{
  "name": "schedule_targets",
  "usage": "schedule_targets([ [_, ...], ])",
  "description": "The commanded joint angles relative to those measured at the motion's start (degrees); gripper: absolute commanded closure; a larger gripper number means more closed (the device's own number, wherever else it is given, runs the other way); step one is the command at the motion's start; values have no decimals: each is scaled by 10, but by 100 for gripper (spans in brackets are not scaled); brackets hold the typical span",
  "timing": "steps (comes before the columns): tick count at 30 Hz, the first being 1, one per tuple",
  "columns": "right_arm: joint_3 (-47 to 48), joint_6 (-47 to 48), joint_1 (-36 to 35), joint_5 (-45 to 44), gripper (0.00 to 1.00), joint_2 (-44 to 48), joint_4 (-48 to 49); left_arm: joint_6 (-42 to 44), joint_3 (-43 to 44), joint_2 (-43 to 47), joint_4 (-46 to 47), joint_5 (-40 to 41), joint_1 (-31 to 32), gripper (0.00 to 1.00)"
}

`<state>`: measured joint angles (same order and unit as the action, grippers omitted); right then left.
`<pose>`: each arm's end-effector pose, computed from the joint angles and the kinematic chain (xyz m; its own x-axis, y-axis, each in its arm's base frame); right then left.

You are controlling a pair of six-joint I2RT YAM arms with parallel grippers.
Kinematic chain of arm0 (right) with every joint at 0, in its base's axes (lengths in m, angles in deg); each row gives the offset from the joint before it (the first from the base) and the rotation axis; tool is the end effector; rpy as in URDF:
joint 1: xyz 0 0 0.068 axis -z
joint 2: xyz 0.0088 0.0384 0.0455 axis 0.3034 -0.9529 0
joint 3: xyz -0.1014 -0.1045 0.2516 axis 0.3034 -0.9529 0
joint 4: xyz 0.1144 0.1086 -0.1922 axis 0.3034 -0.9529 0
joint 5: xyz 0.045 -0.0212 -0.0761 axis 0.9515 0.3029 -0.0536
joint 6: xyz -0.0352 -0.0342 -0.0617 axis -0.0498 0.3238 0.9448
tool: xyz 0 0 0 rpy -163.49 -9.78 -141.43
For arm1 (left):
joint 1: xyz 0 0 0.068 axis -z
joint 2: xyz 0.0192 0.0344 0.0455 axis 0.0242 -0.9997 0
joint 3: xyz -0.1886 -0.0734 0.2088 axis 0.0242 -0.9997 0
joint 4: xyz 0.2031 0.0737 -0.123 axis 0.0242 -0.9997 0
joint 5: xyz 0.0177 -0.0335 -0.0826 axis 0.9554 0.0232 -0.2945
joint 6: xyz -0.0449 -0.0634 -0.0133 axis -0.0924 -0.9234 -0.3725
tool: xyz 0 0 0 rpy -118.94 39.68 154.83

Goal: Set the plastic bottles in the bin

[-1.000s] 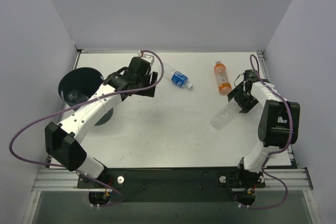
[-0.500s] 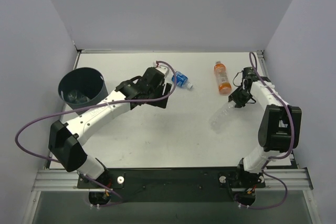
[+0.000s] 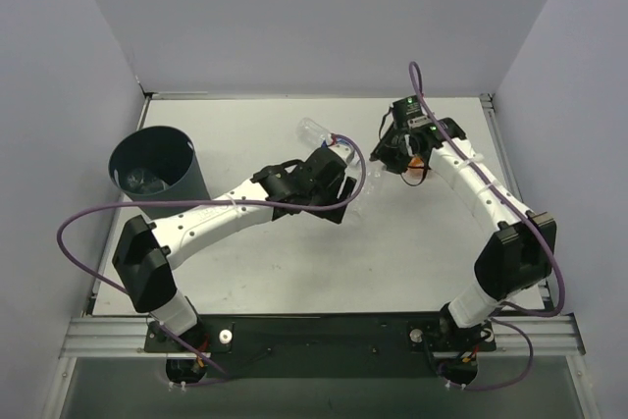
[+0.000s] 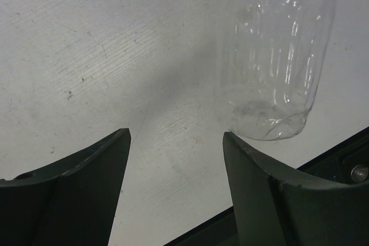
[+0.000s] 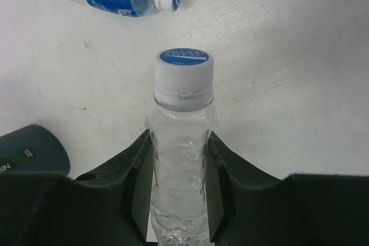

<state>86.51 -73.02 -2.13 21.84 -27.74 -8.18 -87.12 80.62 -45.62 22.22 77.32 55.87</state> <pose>0.3431 0.1272 0.3220 -0.6896 0.5790 -0.4350 0.2609 0.7590 0.5966 0.2218 -0.2901 0.3048 -0.7144 0.2811 -0.6408 0.4759 0.8665 -0.1505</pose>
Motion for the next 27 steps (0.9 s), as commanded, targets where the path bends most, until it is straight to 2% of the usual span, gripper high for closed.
schedule_targets([
  [1, 51, -40, -37, -23, 100, -31, -43, -25, 37, 8, 45, 41, 12, 24],
  [13, 108, -62, -86, -6, 100, -75, -51, -13, 20, 32, 74, 90, 16, 23],
  [20, 113, -72, -103, 9, 100, -76, -51, 33, 36, 15, 70, 129, 16, 15],
  [27, 116, -74, -112, 20, 100, -82, -51, 56, 21, 36, 115, 111, 16, 11],
])
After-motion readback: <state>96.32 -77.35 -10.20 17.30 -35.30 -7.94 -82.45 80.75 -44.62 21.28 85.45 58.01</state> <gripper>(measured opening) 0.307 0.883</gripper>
